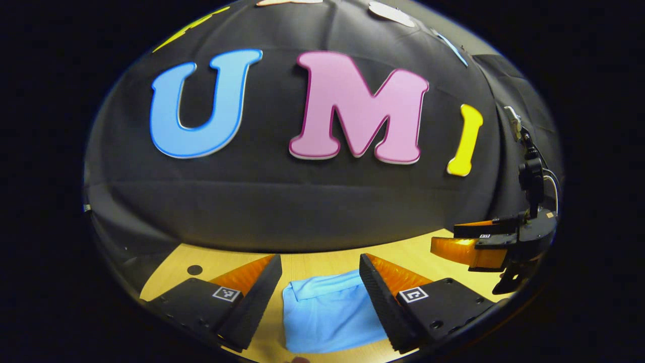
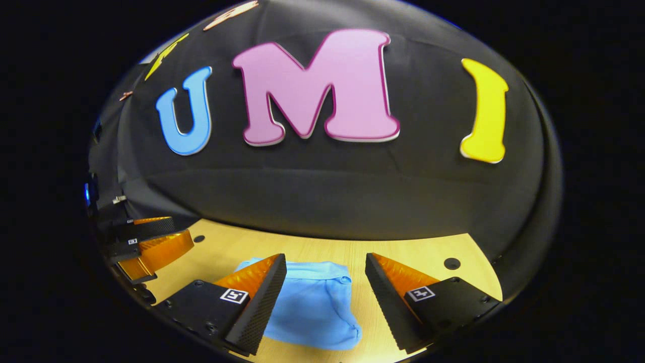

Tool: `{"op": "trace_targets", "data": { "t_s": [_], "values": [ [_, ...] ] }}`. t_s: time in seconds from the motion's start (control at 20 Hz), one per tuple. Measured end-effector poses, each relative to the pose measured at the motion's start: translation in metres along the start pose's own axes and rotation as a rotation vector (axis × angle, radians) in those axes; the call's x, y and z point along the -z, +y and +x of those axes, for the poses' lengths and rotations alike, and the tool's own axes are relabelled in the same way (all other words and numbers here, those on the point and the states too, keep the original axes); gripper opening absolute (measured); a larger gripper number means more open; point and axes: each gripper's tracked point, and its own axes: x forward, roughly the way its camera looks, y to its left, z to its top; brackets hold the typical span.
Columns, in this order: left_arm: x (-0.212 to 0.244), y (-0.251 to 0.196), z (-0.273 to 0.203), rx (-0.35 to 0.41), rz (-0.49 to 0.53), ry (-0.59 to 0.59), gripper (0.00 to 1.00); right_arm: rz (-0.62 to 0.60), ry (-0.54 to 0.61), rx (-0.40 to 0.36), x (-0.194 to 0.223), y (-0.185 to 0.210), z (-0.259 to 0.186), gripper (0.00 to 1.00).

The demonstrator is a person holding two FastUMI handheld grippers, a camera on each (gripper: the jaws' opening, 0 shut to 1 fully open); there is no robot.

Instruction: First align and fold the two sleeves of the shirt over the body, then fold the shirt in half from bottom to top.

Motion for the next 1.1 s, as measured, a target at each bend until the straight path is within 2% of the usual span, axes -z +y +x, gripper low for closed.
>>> {"op": "trace_targets", "data": {
  "t_s": [0.15, 0.2, 0.35, 0.45, 0.55, 0.6, 0.8, 1.0, 1.1],
  "values": [
    [-0.032, -0.008, -0.063, -0.008, 0.025, -0.056, 0.98, 0.018, -0.052, 0.016, -0.028, 0.006, -0.061, 0.98],
    [-0.04, -0.013, -0.09, -0.013, 0.027, -0.073, 0.98, 0.031, -0.075, 0.024, -0.038, 0.011, -0.095, 0.98],
    [-0.05, -0.031, -0.167, 0.001, -0.044, -0.096, 0.98, 0.093, -0.136, 0.037, -0.045, 0.025, -0.165, 0.98],
    [-0.058, -0.035, -0.213, -0.017, -0.04, -0.127, 0.98, 0.073, -0.159, 0.022, -0.046, 0.034, -0.202, 0.98],
    [-0.047, -0.054, -0.251, 0.019, -0.06, -0.096, 1.0, 0.058, -0.158, -0.034, -0.039, 0.055, -0.232, 0.98],
    [-0.042, -0.054, -0.267, 0.01, -0.068, -0.094, 0.98, 0.055, -0.158, -0.043, -0.037, 0.061, -0.247, 0.98],
    [-0.027, -0.065, -0.336, -0.014, -0.036, -0.115, 0.98, 0.039, -0.169, -0.025, -0.027, 0.071, -0.3, 0.98],
    [-0.015, -0.065, -0.387, -0.048, -0.049, -0.118, 0.98, 0.03, -0.227, 0.025, -0.03, 0.064, -0.358, 0.97],
    [-0.012, -0.067, -0.403, -0.056, -0.057, -0.122, 0.98, 0.022, -0.231, 0.03, -0.029, 0.064, -0.371, 0.97]
  ]
}}
